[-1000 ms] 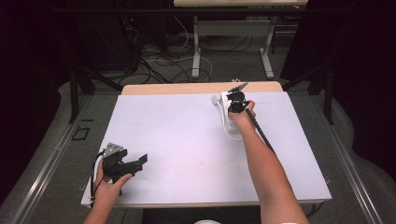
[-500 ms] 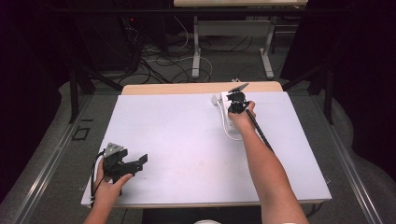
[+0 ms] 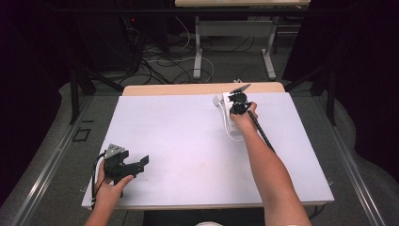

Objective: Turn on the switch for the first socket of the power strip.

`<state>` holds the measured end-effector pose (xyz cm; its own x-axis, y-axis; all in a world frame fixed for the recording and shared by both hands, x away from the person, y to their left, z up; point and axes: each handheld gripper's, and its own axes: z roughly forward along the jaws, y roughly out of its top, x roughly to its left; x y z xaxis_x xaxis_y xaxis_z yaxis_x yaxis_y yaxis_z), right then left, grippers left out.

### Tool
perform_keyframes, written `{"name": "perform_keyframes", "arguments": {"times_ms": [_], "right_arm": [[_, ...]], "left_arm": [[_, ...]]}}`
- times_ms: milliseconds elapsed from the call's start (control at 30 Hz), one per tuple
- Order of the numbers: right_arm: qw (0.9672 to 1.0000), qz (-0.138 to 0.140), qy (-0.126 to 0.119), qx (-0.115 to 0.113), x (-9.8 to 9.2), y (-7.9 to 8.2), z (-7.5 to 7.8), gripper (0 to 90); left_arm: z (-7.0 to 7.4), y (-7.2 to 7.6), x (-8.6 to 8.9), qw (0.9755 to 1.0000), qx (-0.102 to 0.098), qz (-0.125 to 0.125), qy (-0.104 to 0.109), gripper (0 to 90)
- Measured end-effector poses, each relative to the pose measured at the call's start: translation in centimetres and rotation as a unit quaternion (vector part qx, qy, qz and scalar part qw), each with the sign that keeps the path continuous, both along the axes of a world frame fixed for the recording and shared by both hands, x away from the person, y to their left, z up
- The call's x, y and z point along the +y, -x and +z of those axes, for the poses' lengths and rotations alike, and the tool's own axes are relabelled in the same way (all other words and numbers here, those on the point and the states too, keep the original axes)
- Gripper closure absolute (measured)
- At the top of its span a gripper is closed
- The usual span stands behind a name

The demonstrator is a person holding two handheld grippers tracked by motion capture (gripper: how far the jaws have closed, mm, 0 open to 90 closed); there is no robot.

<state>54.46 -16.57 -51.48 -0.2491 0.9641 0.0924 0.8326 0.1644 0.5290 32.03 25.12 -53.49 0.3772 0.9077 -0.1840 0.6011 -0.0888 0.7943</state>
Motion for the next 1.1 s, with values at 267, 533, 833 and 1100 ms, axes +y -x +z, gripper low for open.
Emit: {"name": "perform_keyframes", "arguments": {"times_ms": [267, 533, 833, 1100], "right_arm": [[1.0000, 0.003, 0.000, -0.002, -0.1, 0.1, 0.3, 90.0], [0.9999, 0.004, -0.005, -0.008, -0.3, 0.4, 0.9, 90.0], [0.9998, 0.010, -0.009, -0.015, -0.5, 0.7, 1.5, 90.0], [0.9995, 0.011, -0.018, -0.024, -1.1, 1.2, 1.6, 90.0]], "left_arm": [[0.0, 0.0, 0.0, 1.0000, 0.001, 0.000, 0.000, 9.7], [0.0, 0.0, -0.1, 1.0000, 0.002, 0.000, -0.001, 9.8], [-0.1, -0.1, -0.1, 1.0000, 0.004, -0.001, -0.002, 9.8], [-0.1, -0.1, -0.1, 1.0000, 0.003, -0.001, -0.002, 9.9]]}}
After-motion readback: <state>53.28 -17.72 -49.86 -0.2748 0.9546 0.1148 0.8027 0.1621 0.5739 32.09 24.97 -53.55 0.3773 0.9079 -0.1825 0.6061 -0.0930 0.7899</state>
